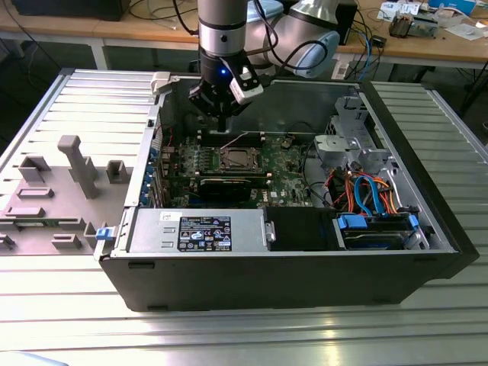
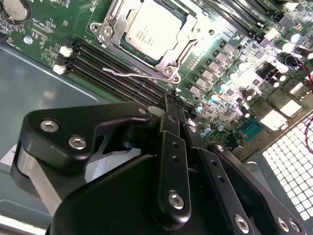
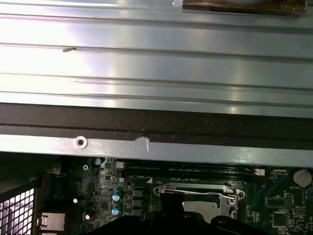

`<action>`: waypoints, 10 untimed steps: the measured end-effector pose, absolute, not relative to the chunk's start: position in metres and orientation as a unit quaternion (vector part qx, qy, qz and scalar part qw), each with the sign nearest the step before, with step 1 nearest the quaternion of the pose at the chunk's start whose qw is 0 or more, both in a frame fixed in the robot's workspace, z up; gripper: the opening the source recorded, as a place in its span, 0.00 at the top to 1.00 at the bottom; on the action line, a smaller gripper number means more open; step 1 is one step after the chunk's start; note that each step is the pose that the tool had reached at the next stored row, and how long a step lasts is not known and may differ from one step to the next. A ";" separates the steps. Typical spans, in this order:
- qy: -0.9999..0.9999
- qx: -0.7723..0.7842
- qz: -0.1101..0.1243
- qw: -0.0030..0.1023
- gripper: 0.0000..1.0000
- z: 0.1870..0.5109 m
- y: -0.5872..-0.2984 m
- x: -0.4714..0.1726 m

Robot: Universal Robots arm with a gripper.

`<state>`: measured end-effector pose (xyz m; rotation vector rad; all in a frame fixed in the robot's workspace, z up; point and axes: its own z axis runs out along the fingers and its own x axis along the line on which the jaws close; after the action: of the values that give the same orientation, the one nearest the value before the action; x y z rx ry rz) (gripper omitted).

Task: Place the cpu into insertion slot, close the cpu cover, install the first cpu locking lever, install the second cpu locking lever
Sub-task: 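Install the first cpu locking lever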

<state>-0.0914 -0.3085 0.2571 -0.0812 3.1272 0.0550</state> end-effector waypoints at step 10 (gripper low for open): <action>0.999 -0.025 0.024 0.007 0.89 0.254 -0.312 -0.090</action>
<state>-0.0902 -0.3124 0.2539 -0.0776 3.1265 0.0746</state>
